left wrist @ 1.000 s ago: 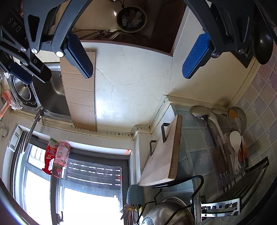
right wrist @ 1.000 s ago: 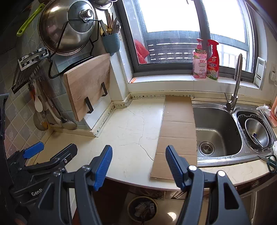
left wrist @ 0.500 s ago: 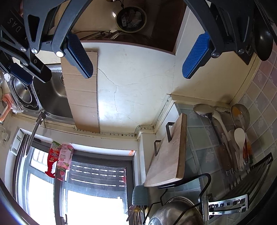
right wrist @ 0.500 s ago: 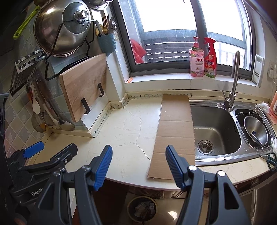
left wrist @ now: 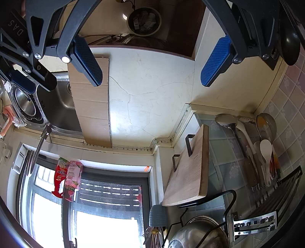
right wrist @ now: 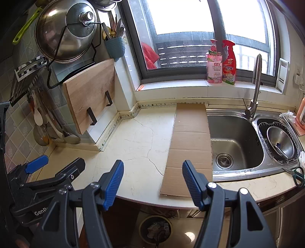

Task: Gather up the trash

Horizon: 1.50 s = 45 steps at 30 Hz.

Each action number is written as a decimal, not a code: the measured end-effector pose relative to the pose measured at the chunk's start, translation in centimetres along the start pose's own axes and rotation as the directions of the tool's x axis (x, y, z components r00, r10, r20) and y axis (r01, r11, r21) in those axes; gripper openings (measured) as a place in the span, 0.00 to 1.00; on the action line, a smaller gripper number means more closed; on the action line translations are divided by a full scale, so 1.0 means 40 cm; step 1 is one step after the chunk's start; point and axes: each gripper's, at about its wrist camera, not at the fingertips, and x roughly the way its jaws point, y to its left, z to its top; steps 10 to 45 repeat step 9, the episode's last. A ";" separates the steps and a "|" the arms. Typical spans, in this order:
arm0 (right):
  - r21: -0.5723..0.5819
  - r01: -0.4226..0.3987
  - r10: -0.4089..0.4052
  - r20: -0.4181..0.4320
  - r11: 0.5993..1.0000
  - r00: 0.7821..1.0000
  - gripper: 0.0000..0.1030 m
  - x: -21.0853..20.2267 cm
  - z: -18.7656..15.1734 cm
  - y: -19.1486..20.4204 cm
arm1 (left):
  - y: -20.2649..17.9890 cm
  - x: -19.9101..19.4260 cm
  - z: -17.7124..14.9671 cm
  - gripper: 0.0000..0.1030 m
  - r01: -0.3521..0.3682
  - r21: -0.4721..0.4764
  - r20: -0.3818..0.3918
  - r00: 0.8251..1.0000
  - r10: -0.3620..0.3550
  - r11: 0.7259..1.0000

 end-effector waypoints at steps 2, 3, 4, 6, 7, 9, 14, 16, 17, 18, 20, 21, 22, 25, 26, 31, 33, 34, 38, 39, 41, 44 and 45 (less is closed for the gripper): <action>0.000 -0.001 0.001 0.000 1.000 1.000 0.63 0.000 0.000 -0.001 | 0.000 0.000 0.000 0.99 0.000 0.000 0.000 1.000 0.000 1.000; -0.001 0.000 0.000 0.000 1.000 1.000 0.63 0.000 0.000 0.000 | -0.002 -0.001 -0.001 0.99 -0.001 0.001 0.000 1.000 0.001 1.000; -0.001 0.001 -0.001 0.001 1.000 1.000 0.63 0.000 0.000 0.001 | -0.001 0.000 -0.001 0.99 -0.001 0.000 -0.001 1.000 0.001 1.000; 0.001 0.001 -0.001 -0.001 1.000 1.000 0.63 0.000 -0.001 0.002 | -0.001 -0.001 -0.002 0.99 -0.001 0.000 -0.003 1.000 0.001 1.000; 0.002 0.002 -0.002 -0.002 1.000 1.000 0.63 0.000 -0.002 0.003 | 0.000 0.000 -0.002 0.99 -0.001 0.001 -0.005 1.000 0.001 1.000; 0.002 0.001 -0.001 -0.003 1.000 1.000 0.63 -0.002 -0.005 -0.001 | 0.002 -0.001 -0.004 0.99 -0.001 0.000 -0.009 1.000 0.001 1.000; 0.002 0.001 -0.001 -0.003 1.000 1.000 0.63 -0.002 -0.005 -0.001 | 0.002 -0.001 -0.004 0.99 -0.001 0.000 -0.009 1.000 0.001 1.000; 0.002 0.001 -0.001 -0.003 1.000 1.000 0.63 -0.002 -0.005 -0.001 | 0.002 -0.001 -0.004 0.99 -0.001 0.000 -0.009 1.000 0.001 1.000; 0.002 0.001 -0.001 -0.003 1.000 1.000 0.63 -0.002 -0.005 -0.001 | 0.002 -0.001 -0.004 0.99 -0.001 0.000 -0.009 1.000 0.001 1.000; 0.002 0.001 -0.001 -0.003 1.000 1.000 0.63 -0.002 -0.005 -0.001 | 0.002 -0.001 -0.004 0.99 -0.001 0.000 -0.009 1.000 0.001 1.000; 0.002 0.001 -0.001 -0.003 1.000 1.000 0.63 -0.002 -0.005 -0.001 | 0.002 -0.001 -0.004 0.99 -0.001 0.000 -0.009 1.000 0.001 1.000; 0.002 0.001 -0.001 -0.003 1.000 1.000 0.63 -0.002 -0.005 -0.001 | 0.002 -0.001 -0.004 0.99 -0.001 0.000 -0.009 1.000 0.001 1.000; 0.002 0.001 -0.001 -0.003 1.000 1.000 0.63 -0.002 -0.005 -0.001 | 0.002 -0.001 -0.004 0.99 -0.001 0.000 -0.009 1.000 0.001 1.000; 0.002 0.001 -0.001 -0.003 1.000 1.000 0.63 -0.002 -0.005 -0.001 | 0.002 -0.001 -0.004 0.99 -0.001 0.000 -0.009 1.000 0.001 1.000; 0.002 0.001 -0.001 -0.003 1.000 1.000 0.63 -0.002 -0.005 -0.001 | 0.002 -0.001 -0.004 0.99 -0.001 0.000 -0.009 1.000 0.001 1.000; 0.002 0.001 -0.001 -0.003 1.000 1.000 0.63 -0.002 -0.005 -0.001 | 0.002 -0.001 -0.004 0.99 -0.001 0.000 -0.009 1.000 0.001 1.000; 0.002 0.001 -0.001 -0.003 1.000 1.000 0.63 -0.002 -0.005 -0.001 | 0.002 -0.001 -0.004 0.99 -0.001 0.000 -0.009 1.000 0.001 1.000; 0.002 0.001 -0.001 -0.003 1.000 1.000 0.63 -0.002 -0.005 -0.001 | 0.002 -0.001 -0.004 0.99 -0.001 0.000 -0.009 1.000 0.001 1.000; 0.002 0.001 -0.001 -0.003 1.000 1.000 0.63 -0.002 -0.005 -0.001 | 0.002 -0.001 -0.004 0.99 -0.001 0.000 -0.009 1.000 0.001 1.000; 0.002 0.001 -0.001 -0.003 1.000 1.000 0.63 -0.002 -0.005 -0.001 | 0.002 -0.001 -0.004 0.99 -0.001 0.000 -0.009 1.000 0.001 1.000; 0.002 0.001 -0.001 -0.003 1.000 1.000 0.63 -0.002 -0.005 -0.001 | 0.002 -0.001 -0.004 0.99 -0.001 0.000 -0.009 1.000 0.001 1.000; 0.002 0.001 -0.001 -0.003 1.000 1.000 0.63 -0.002 -0.005 -0.001 | 0.002 -0.001 -0.004 0.99 -0.001 0.000 -0.009 1.000 0.001 1.000; 0.002 0.001 -0.001 -0.003 1.000 1.000 0.63 -0.002 -0.005 -0.001 | 0.002 -0.001 -0.004 0.99 -0.001 0.000 -0.009 1.000 0.001 1.000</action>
